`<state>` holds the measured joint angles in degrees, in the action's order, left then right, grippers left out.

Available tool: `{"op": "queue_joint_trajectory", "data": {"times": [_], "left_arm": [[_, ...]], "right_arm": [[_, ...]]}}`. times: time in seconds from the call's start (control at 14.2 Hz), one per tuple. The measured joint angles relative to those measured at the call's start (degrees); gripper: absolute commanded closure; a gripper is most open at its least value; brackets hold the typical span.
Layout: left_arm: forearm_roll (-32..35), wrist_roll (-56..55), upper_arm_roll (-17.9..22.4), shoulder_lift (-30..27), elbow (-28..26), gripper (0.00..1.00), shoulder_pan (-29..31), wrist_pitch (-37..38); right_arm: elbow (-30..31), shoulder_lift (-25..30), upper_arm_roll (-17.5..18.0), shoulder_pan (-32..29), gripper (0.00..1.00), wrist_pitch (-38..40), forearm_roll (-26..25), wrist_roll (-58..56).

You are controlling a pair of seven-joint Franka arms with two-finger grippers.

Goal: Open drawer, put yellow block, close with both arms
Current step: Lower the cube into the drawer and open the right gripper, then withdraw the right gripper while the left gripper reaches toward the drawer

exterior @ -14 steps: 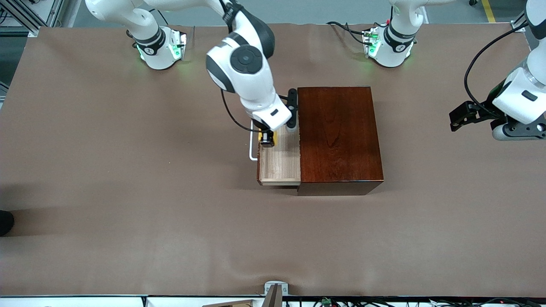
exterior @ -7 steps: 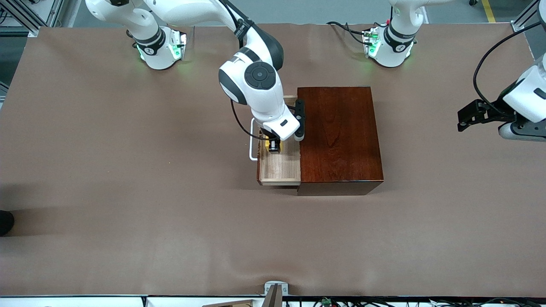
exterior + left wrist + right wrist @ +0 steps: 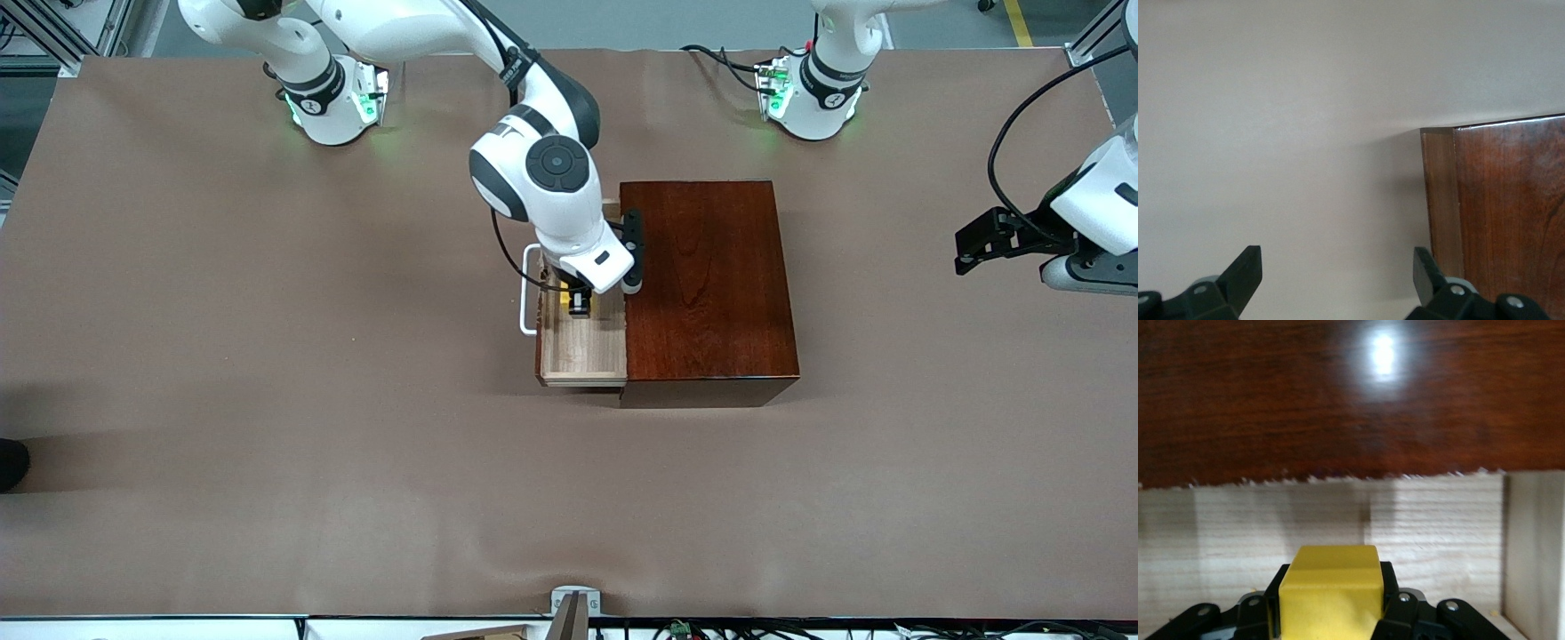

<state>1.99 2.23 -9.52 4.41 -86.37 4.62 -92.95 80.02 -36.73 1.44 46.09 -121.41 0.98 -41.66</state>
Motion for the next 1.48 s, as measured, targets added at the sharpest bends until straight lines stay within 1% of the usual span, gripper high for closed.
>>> {"op": "queue_joint_trajectory", "data": {"times": [0.14, 0.21, 0.28, 0.35, 0.63, 0.99, 1.2, 1.48], "left_arm": [[0.0, 0.0, 0.14, 0.02, 0.0, 0.0, 0.31, -0.04], [0.0, 0.0, 0.15, 0.03, 0.0, 0.0, 0.4, -0.08], [0.0, 0.0, 0.14, 0.03, 0.0, 0.0, 0.4, -0.13], [0.0, 0.0, 0.13, 0.03, 0.0, 0.0, 0.4, -0.16], [0.0, 0.0, 0.12, 0.04, 0.0, 0.0, 0.4, -0.18], [0.0, 0.0, 0.1, 0.24, 0.0, 0.0, 0.4, -0.39], [0.0, 0.0, 0.11, 0.26, 0.0, 0.0, 0.41, -0.41], [0.0, 0.0, 0.12, 0.29, 0.0, 0.0, 0.41, -0.55]], "right_arm": [[-0.01, -0.52, -0.1, 0.76, 1.0, -0.25, -0.29, 0.55], [-0.03, -0.65, -0.13, 0.91, 0.76, -0.3, -0.4, 0.68], [-0.05, -0.73, -0.16, 0.98, 0.35, -0.32, -0.64, 0.71], [-0.06, -0.76, -0.17, 1.06, 0.0, -0.32, -1.15, 0.71], [-0.12, -0.79, -0.19, 1.79, 0.0, -0.32, -2.49, 1.25], [-1.47, -0.79, -0.71, 2.06, 0.0, -0.09, -2.65, 2.24], [-3.2, -0.32, -1.16, 2.0, 0.0, 2.51, -2.65, 4.53], [-4.07, 3.2, -1.72, 0.23, 0.0, 7.39, -2.65, 11.04]]}}
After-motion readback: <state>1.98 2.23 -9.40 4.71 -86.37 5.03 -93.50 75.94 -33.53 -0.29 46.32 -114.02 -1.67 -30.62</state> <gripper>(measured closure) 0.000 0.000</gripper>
